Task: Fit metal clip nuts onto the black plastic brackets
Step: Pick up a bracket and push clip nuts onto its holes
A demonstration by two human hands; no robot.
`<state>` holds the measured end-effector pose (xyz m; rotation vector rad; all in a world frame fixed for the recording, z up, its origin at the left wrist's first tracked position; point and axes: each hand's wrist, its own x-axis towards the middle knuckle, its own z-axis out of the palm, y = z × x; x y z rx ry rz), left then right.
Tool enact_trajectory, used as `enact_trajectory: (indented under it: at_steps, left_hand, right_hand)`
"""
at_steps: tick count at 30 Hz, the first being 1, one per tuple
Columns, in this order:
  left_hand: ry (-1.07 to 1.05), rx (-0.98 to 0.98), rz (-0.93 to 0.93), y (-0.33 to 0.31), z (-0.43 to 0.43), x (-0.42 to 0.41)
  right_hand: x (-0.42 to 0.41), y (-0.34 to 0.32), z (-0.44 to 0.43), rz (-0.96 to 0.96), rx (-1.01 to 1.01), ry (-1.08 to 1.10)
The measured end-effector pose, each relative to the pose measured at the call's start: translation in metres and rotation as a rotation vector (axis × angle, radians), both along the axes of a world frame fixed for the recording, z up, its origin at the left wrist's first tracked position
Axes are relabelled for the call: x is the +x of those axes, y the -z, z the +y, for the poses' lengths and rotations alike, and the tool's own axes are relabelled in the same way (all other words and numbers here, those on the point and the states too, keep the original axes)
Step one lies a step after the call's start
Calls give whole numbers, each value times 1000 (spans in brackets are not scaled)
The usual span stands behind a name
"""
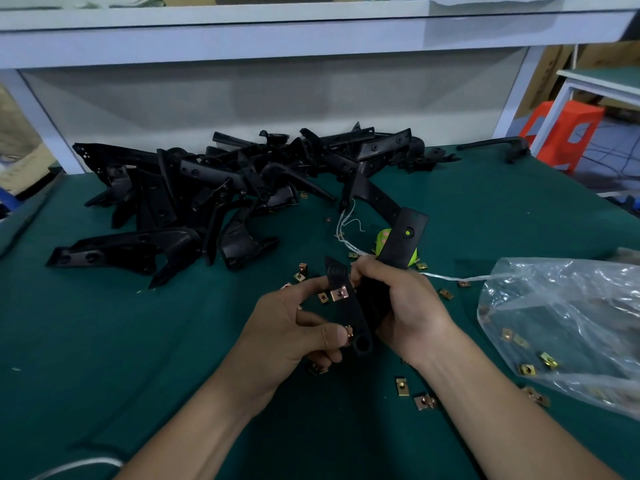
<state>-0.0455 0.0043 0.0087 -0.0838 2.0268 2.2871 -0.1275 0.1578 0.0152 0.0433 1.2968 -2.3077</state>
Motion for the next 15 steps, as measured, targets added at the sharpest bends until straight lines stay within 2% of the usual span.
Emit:
enact_trajectory:
  at_steps: [8,15]
  left_hand:
    - [-29,-26,54,0,-1,1]
    - [-4,35,142,-4,1,0]
  right_hand:
    - [8,6,-9,102,13,44]
    - [11,7,-8,0,-69,-76]
